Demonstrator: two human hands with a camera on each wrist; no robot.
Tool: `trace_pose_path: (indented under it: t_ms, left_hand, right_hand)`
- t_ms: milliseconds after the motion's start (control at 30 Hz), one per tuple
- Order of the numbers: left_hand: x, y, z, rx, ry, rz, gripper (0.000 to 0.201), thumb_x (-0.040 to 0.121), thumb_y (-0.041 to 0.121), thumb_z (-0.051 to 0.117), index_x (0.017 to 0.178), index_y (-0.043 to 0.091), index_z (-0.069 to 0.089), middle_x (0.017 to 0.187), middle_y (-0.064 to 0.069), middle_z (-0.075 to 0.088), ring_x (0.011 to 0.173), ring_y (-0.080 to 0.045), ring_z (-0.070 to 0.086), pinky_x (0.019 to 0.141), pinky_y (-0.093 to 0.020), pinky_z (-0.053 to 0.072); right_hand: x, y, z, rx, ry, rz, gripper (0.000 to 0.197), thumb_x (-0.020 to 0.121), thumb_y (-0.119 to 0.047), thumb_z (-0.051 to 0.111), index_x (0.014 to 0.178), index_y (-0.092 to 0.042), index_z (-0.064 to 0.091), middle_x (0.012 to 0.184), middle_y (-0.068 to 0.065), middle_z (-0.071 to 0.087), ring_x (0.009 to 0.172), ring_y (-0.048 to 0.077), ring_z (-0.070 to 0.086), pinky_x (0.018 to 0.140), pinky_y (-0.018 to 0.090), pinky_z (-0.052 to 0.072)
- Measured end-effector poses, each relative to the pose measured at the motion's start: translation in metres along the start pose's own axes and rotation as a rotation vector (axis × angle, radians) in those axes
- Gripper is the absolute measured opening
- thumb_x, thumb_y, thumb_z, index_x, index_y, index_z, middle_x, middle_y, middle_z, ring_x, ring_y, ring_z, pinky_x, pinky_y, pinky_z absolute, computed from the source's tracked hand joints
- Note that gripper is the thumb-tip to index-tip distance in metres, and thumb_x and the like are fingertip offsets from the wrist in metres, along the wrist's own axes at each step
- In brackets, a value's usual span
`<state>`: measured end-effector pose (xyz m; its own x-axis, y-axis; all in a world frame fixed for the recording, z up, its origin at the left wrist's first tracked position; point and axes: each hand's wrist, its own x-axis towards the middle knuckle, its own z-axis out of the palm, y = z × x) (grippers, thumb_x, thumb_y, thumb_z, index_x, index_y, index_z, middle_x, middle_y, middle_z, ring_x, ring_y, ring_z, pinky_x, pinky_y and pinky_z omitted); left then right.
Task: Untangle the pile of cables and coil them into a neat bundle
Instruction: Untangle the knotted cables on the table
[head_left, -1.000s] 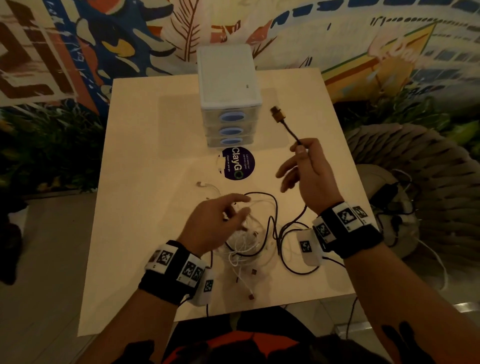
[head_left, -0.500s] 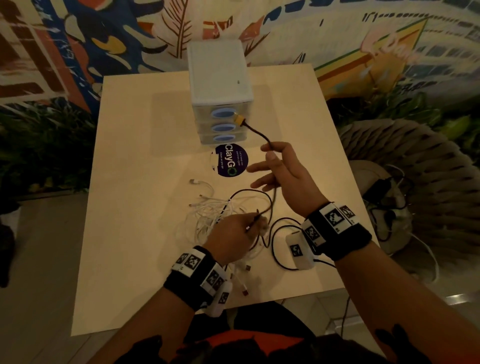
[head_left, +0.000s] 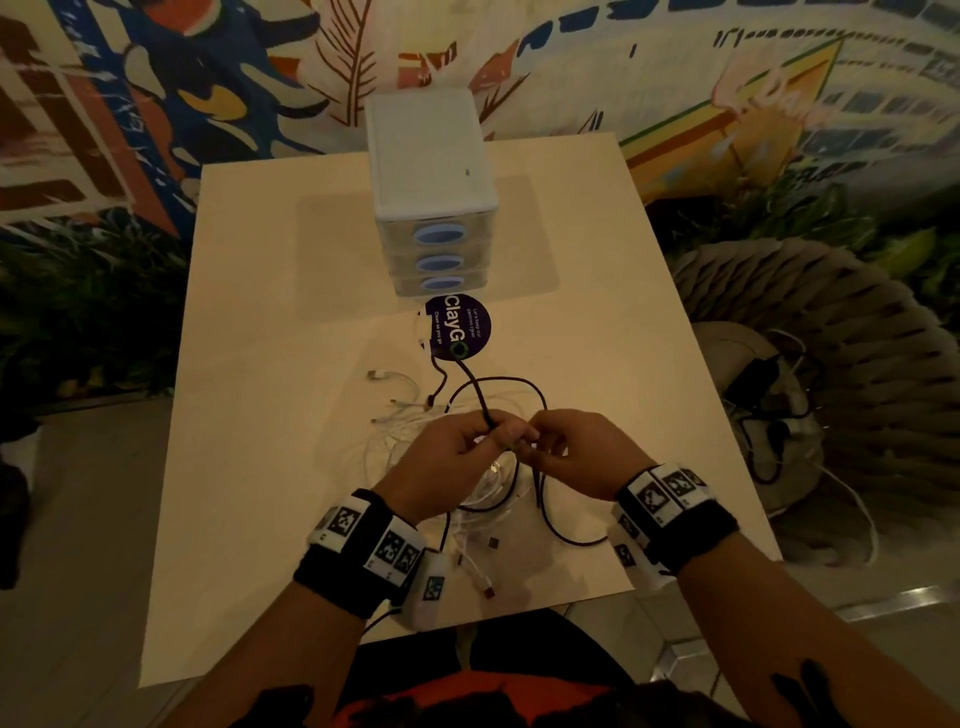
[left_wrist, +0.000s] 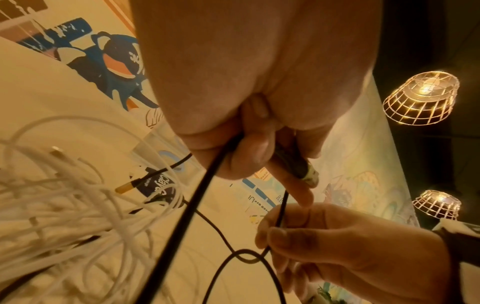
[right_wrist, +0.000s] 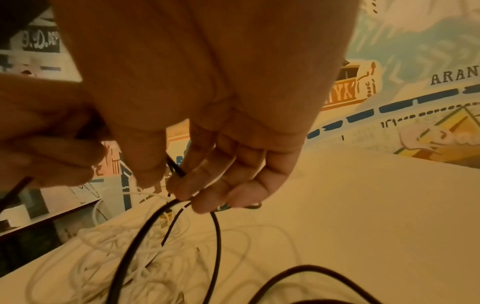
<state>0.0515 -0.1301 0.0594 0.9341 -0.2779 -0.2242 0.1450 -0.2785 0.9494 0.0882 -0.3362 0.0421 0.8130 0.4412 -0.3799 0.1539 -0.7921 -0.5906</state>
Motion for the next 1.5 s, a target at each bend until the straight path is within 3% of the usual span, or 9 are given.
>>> trace_pose_path:
  t_ms: [167,367,567,733,967,1200,1367,1433,1500]
  left_hand:
    - [0.003,0.009,-0.007,0.059,0.096,-0.008,0.035,0.099,0.041,0.062,0.133,0.037,0.060,0.092,0.011,0.076,0.084,0.004,0.068,0.075,-0.018,0.050]
    - [0.002,-0.023,-0.039,0.262,0.324,-0.179,0.033,0.091,0.048,0.070,0.123,0.042,0.062,0.086,0.010,0.071,0.080,0.002,0.067,0.085,-0.036,0.058]
    - [0.005,-0.020,-0.048,0.423,0.313,-0.178,0.068,0.085,0.056,0.074,0.145,0.044,0.045,0.084,0.015,0.067,0.091,-0.005,0.065,0.086,-0.029,0.052]
    - [0.026,-0.031,-0.039,0.667,0.189,-0.245,0.078,0.094,0.065,0.053,0.159,0.032,0.026,0.097,0.002,0.070,0.098,-0.023,0.065,0.078,-0.036,0.050]
    - [0.010,-0.050,-0.063,0.669,0.230,-0.412,0.075,0.086,0.063,0.064,0.151,0.032,0.042,0.144,-0.001,0.058,0.128,-0.025,0.057,0.104,-0.038,0.044]
    - [-0.017,-0.058,-0.066,0.635,0.362,-0.348,0.037,0.090,0.052,0.066,0.123,0.036,0.059,0.075,0.009,0.058,0.069,-0.014,0.057,0.064,-0.029,0.046]
    - [-0.023,-0.061,-0.066,0.645,0.118,-0.350,0.089,0.062,0.087,0.069,0.139,0.051,0.045,0.113,0.013,0.069,0.102,-0.013,0.066,0.086,-0.034,0.054]
    - [-0.018,-0.066,-0.061,0.769,0.073,-0.372,0.088,0.065,0.082,0.072,0.142,0.048,0.045,0.123,0.009,0.068,0.111,-0.017,0.064,0.089,-0.033,0.053]
    - [-0.013,-0.068,-0.058,0.823,0.119,-0.361,0.060,0.077,0.071,0.070,0.127,0.040,0.062,0.118,0.005,0.070,0.106,-0.019,0.065,0.084,-0.031,0.051]
  right_hand:
    - [0.006,0.004,-0.010,0.028,0.300,-0.044,0.019,0.099,-0.038,0.060,0.106,-0.024,0.070,0.090,-0.005,0.067,0.079,0.010,0.059,0.072,0.026,0.043]
    - [0.014,-0.004,-0.052,0.075,0.609,-0.158,0.022,0.101,-0.036,0.058,0.107,-0.021,0.072,0.089,-0.001,0.066,0.078,0.016,0.063,0.076,0.039,0.055]
    - [0.022,-0.041,-0.077,0.072,0.657,-0.373,0.017,0.100,-0.027,0.063,0.109,-0.017,0.073,0.092,0.001,0.064,0.082,0.018,0.063,0.076,0.041,0.055]
    - [0.031,-0.074,-0.067,0.070,0.569,-0.464,0.018,0.100,-0.027,0.064,0.111,-0.018,0.074,0.094,0.001,0.065,0.084,0.016,0.063,0.077,0.033,0.052]
    - [0.063,-0.060,-0.059,0.035,0.539,-0.171,0.023,0.102,-0.037,0.056,0.110,-0.022,0.072,0.092,-0.001,0.068,0.080,0.013,0.058,0.078,0.035,0.050]
    - [0.101,-0.005,-0.049,0.130,0.359,0.238,0.035,0.100,-0.043,0.057,0.127,-0.022,0.066,0.116,0.003,0.073,0.108,0.022,0.066,0.089,0.029,0.047]
    - [0.097,0.006,-0.036,0.160,0.201,0.363,0.080,0.097,-0.042,0.062,0.160,-0.017,0.020,0.134,-0.002,0.066,0.135,0.024,0.051,0.107,0.034,0.037]
    - [0.082,-0.003,-0.028,0.130,0.279,0.320,0.086,0.093,-0.039,0.065,0.160,-0.023,0.013,0.122,-0.004,0.069,0.115,0.022,0.063,0.095,0.033,0.045]
    - [0.058,-0.023,-0.020,0.139,0.428,0.213,0.067,0.088,-0.035,0.068,0.144,-0.029,0.031,0.095,-0.008,0.068,0.079,0.012,0.065,0.072,0.029,0.048]
